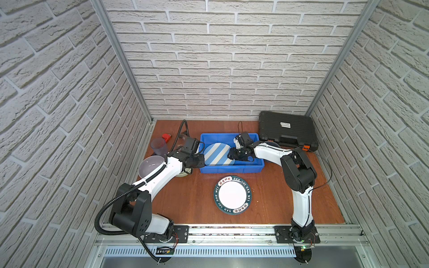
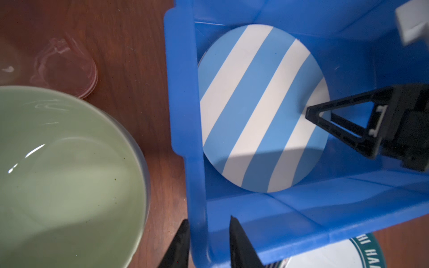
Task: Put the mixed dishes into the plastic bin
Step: 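Lower the striped plate into the bin and open the right gripper, then move both grippers to opposite edges of the green-rimmed plate stack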
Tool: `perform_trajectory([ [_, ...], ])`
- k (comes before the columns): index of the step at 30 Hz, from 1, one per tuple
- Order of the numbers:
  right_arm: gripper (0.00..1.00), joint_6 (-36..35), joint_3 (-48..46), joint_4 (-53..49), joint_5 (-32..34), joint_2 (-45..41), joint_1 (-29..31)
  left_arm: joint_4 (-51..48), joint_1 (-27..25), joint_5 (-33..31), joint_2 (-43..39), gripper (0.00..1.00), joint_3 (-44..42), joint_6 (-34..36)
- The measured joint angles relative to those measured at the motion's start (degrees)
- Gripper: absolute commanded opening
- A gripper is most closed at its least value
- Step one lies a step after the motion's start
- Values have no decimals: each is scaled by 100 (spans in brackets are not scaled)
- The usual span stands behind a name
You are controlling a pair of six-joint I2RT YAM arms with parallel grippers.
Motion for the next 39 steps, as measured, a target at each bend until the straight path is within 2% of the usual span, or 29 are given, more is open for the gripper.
perform_trajectory([
  [10, 61, -310, 2, -431, 238, -457, 28, -87, 0, 26, -466, 53, 81, 9],
  [18, 58, -741, 2, -935, 407, -1703, 28, -446, -2, 76, -1145, 52, 74, 79],
  [24, 52, -866, -437, -1067, 92, -3053, 28, -686, -136, 166, -1733, 50, -127, 90],
  [27, 48, -855, -1014, -1084, -149, -3777, 42, -796, -385, 186, -1912, 50, -267, 46],
  [32, 43, -776, -2074, -1209, -317, -4822, 160, -879, -1084, 33, -2024, 50, -509, -181],
  [39, 41, -610, -3425, -1266, -372, -6172, 365, -682, -2009, -319, -2059, 44, -1145, -844],
])
